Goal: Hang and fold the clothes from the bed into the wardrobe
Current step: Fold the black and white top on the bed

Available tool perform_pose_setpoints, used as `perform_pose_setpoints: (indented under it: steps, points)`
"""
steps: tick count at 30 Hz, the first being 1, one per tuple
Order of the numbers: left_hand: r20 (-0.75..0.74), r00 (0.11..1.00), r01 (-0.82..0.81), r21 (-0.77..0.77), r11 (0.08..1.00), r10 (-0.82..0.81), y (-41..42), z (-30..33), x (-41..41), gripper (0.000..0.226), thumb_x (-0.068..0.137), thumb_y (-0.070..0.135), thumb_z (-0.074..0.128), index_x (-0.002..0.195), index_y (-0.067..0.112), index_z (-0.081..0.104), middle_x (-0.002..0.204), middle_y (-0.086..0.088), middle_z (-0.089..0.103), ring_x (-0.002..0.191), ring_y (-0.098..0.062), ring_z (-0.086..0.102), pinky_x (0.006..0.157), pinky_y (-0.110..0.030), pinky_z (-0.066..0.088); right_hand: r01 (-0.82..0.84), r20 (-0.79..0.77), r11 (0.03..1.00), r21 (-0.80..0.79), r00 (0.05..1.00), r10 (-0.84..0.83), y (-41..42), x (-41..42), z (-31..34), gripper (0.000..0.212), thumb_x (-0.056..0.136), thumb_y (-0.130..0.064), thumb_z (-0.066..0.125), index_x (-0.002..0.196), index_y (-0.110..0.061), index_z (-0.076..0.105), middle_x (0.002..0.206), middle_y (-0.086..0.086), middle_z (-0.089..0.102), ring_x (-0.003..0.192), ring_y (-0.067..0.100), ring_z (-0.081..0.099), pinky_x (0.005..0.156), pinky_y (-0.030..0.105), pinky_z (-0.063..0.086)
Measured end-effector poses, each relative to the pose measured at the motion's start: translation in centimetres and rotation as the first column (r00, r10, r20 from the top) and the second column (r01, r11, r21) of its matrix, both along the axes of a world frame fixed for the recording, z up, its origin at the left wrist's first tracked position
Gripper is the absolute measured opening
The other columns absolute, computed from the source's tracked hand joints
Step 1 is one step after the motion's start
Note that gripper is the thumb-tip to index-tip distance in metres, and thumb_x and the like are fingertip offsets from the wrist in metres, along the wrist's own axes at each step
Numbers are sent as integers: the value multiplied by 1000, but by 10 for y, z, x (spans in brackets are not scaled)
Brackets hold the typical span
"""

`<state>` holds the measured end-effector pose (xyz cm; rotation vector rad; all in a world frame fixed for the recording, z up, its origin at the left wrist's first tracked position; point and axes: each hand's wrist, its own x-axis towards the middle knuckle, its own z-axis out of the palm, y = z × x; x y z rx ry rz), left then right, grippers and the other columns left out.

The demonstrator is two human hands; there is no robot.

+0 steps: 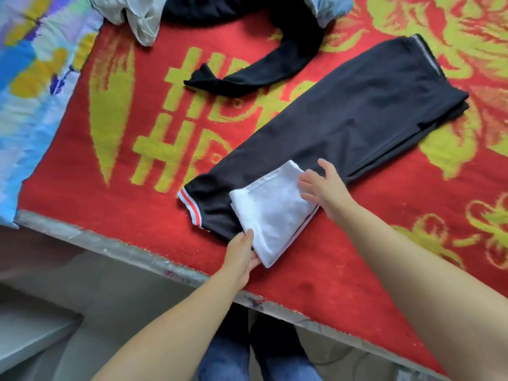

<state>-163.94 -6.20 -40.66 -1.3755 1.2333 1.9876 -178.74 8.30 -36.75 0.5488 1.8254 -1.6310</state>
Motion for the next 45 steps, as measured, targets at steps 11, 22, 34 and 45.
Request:
perform_pose_setpoints:
  steps: [11,22,34,45]
  points:
    - [422,638,602,-795,75,-645,-120,-11,-81,74,88,28,62,149,14,23,152,-10,29,141,-27,26,114,-43,20,-526,144,-85,846,72,987,-13,123,-48,83,77,-45,73,147,-19,37,154,12,31,142,33,29,103,68,26]
    - [35,805,573,-302,762,-592,-129,67,-199,33,91,6,57,119,22,49,75,-6,58,47,-10,55,38,-17,44,-229,-234,966,117,939,251,4,85,-18,34,95,2,50,109,-25,66,93,-25,64,86,-3,57,81,10,42]
    - [-138,497,495,-766,410,-857,-11,14,-288,48,94,18,51,140,10,40,112,-8,57,103,-20,55,103,-40,42,427,-20,779,459,882,-471,60,-23,-42,17,94,-15,40,94,-9,56,90,8,62,84,26,58,71,33,42]
    - [709,-413,-115,-663,-740,-571,-49,-33,-238,96,87,19,52,143,28,-25,160,-6,-12,148,-25,-8,113,-58,-5,-358,121,212,910,716,688,-5,23,-27,95,86,-40,59,153,-17,-4,160,17,-7,145,38,-12,113,63,3]
